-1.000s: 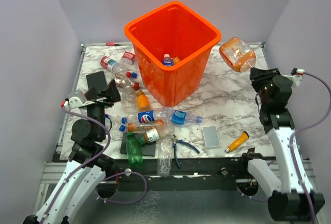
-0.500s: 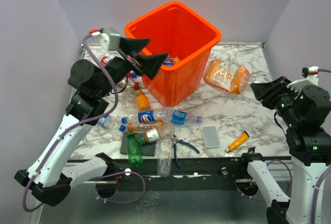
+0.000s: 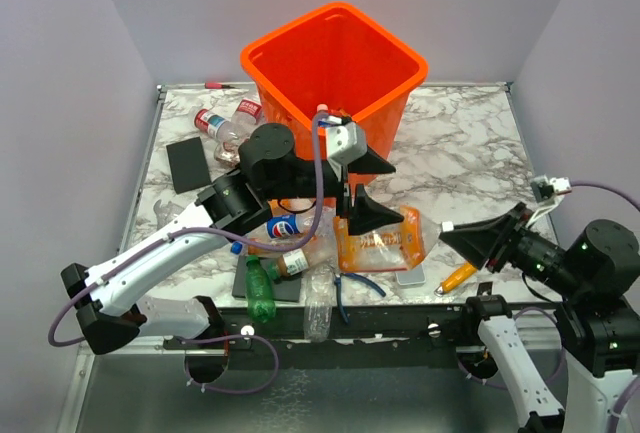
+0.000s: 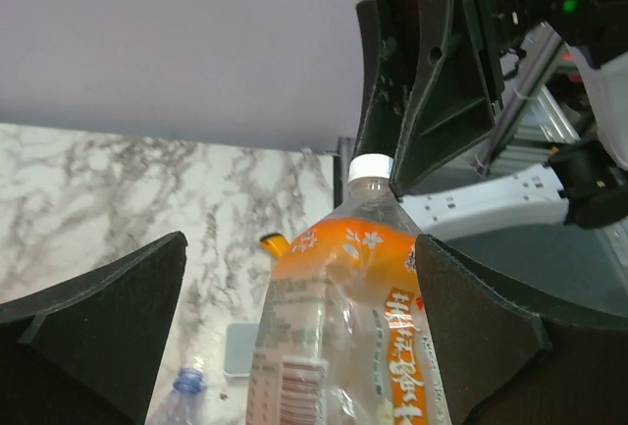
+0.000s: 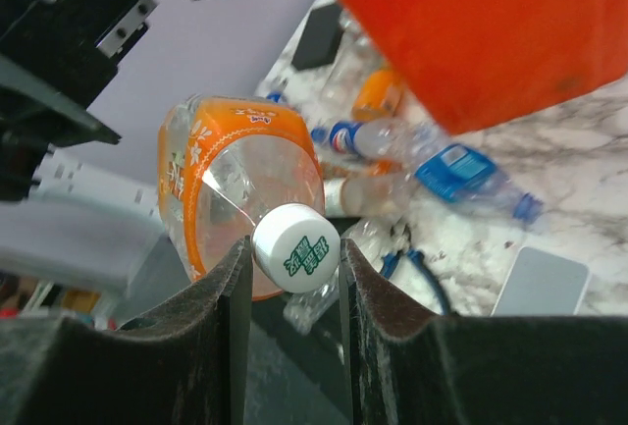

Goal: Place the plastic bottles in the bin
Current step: Pick up the plastic bottle from the corner of the board.

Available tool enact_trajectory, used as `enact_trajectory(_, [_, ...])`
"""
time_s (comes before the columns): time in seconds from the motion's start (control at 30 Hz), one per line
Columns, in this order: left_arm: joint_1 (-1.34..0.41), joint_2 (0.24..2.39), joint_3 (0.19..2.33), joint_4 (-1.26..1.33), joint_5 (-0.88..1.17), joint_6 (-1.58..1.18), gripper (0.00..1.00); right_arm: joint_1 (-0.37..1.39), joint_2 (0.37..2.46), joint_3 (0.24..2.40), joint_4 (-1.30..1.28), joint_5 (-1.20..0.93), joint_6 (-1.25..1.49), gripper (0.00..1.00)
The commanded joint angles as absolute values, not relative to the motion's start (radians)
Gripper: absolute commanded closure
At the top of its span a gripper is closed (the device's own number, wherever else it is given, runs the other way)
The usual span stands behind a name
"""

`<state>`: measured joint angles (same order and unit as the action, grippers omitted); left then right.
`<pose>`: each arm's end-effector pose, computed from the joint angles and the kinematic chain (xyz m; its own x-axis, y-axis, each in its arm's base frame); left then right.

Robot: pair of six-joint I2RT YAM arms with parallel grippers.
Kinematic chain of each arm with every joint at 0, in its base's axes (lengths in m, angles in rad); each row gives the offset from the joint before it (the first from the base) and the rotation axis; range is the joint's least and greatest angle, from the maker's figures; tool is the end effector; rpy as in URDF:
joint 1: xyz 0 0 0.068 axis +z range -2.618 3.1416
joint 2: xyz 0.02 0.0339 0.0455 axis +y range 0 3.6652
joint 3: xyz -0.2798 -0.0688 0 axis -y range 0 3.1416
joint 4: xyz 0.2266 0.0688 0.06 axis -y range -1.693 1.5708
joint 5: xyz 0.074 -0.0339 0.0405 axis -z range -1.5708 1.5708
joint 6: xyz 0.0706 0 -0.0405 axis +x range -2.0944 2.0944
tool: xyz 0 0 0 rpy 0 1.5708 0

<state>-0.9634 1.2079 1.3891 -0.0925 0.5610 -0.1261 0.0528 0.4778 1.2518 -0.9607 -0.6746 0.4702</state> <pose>0.1210 -0.2399 0.4868 -0.0753 -0.0782 -0.9941 0.9962 0.0386 -0.0785 0.0162 0.0450 0.4195 -0.4616 0.3299 -0.8235 -0.4991 0.6708 0.5485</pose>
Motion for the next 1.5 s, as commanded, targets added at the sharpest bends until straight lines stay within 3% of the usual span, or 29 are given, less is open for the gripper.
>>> enact_trajectory(0.0, [-0.98,1.18,1.331,-0.141,0.671,-0.14,0.01,0.096,0.453,1.151,-0.929,-0.889,0.407,1.0])
enact_trajectory(0.37, [-0.944,1.092,1.301,-0.396,0.738,-0.101,0.01,0.186,0.504,1.106,-0.822,-0.983,0.318,1.0])
enact_trajectory(0.53, [-0.879,1.103,1.213,-0.219,0.924,-0.344,0.01,0.211,0.56,1.158,-0.766,-0.997,0.247,1.0])
enact_trajectory(0.77, [-0.875,1.088,1.094,0.05,1.012,-0.621,0.01,0.228,0.641,1.19,-0.707,-1.004,0.166,1.0])
enact_trajectory(1.03, [-0.874,1.088,1.065,0.059,1.025,-0.624,0.01,0.238,0.723,1.215,-0.624,-1.028,0.149,1.0])
enact_trajectory(1.2, [-0.878,1.096,1.045,0.06,1.024,-0.605,0.15,0.252,0.766,1.24,-0.605,-1.033,0.148,1.0])
enact_trajectory(1.43, [-0.884,1.1,1.072,0.06,1.009,-0.575,0.64,0.269,0.802,1.285,-0.595,-1.041,0.157,1.0])
enact_trajectory(1.47, [-0.884,1.099,1.078,0.06,0.998,-0.572,0.7,0.271,0.805,1.291,-0.593,-1.042,0.161,0.95])
